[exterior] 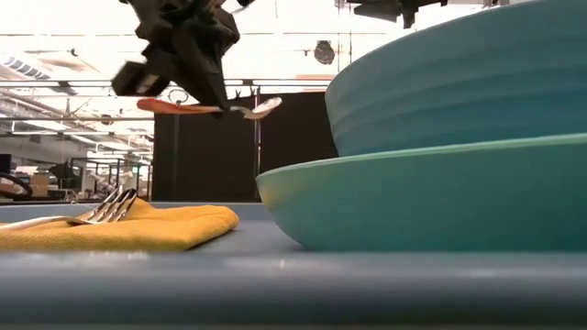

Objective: Set up tray
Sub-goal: Put the orange spoon on top of the yellow table napkin

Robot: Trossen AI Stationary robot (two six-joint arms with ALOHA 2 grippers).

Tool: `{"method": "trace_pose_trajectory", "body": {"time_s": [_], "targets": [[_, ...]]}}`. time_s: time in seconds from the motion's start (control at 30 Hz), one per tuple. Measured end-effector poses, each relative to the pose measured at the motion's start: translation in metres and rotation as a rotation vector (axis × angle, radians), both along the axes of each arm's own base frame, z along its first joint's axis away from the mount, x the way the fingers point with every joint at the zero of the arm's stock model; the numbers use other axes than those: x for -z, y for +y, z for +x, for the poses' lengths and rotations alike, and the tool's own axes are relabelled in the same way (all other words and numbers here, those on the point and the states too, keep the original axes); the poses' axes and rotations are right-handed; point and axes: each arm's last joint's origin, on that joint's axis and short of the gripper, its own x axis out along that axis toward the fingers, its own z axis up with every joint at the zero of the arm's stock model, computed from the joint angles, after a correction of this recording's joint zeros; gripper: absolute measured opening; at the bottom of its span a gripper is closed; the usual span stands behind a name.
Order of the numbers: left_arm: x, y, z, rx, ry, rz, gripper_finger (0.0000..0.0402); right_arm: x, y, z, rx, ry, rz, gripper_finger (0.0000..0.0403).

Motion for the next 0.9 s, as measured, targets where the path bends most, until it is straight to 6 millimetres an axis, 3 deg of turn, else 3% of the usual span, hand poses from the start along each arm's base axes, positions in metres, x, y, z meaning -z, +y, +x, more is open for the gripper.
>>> {"method": "trace_pose_trajectory", "body": {"time_s": [0.13,0.37,0.47,0.7,0.9], "targets": [[0.011,-0.027,-0.005,-0.06,0.026,-0.021,0.0008,-0.002,0.0,0.0,-0.002,-0.016,-0.007,0.0212],[0.039,-0.069,0.001,-0.131,0.009,-0.163,0.0003,-0.005,0.0,-0.001,-0.002,-0.041,-0.015,0.0212],[0.045,-0.08,0.001,-0.146,-0.002,-0.202,0.0003,-0.005,0.0,-0.001,-0.002,-0.04,-0.02,0.0212],[0.041,-0.076,-0.005,-0.16,0.009,-0.127,0.0002,-0.005,0.0,-0.001,-0.002,-0.04,-0.021,0.0212],[0.04,-0.058,0.008,-0.071,-0.008,-0.08,0.0002,-0.003,0.0,-0.001,-0.003,-0.028,-0.012,0.0212]]}}
